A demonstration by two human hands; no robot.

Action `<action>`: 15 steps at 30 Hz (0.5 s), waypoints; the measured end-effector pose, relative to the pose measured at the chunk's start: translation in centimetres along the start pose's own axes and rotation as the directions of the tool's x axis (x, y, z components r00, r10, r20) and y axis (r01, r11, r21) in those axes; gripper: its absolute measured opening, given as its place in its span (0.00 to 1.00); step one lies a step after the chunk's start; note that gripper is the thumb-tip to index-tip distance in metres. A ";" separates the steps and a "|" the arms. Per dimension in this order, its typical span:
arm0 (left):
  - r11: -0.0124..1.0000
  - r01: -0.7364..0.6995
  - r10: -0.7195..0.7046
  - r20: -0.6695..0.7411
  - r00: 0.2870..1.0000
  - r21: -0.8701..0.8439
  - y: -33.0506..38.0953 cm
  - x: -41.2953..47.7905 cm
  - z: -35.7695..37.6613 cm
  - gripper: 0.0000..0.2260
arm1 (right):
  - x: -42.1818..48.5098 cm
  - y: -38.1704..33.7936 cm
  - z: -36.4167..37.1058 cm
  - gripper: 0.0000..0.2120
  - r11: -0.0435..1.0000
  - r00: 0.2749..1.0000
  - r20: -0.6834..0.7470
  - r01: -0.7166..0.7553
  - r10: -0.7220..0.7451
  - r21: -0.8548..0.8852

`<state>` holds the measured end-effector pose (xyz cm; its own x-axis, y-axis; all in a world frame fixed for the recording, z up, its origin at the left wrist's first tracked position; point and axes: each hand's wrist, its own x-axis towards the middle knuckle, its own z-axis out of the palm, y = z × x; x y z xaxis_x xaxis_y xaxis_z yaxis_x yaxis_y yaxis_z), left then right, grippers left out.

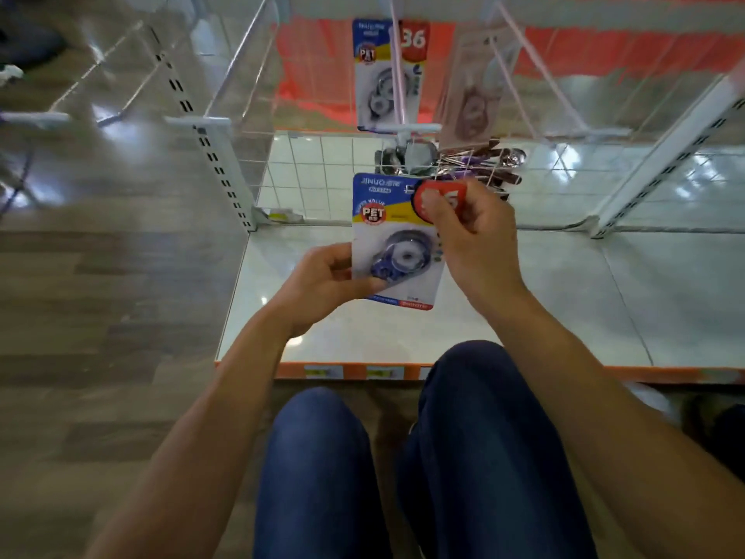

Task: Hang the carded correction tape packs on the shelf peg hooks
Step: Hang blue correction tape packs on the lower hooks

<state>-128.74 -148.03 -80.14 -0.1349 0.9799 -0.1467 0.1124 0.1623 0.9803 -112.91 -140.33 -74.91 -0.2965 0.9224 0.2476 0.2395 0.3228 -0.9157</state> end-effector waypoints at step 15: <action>0.979 -0.202 0.201 -0.024 0.979 -0.041 1.2 1.2 -0.6 0.14 | 3.2 -0.6 0.8 0.05 0.978 0.980 -0.089 0.187 -0.179 0.092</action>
<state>-129.37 -146.76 -79.00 -0.1335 0.9894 0.0564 0.0973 -0.0435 0.9943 -114.75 -137.79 -73.83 -0.2512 0.8650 0.4344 0.0938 0.4684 -0.8785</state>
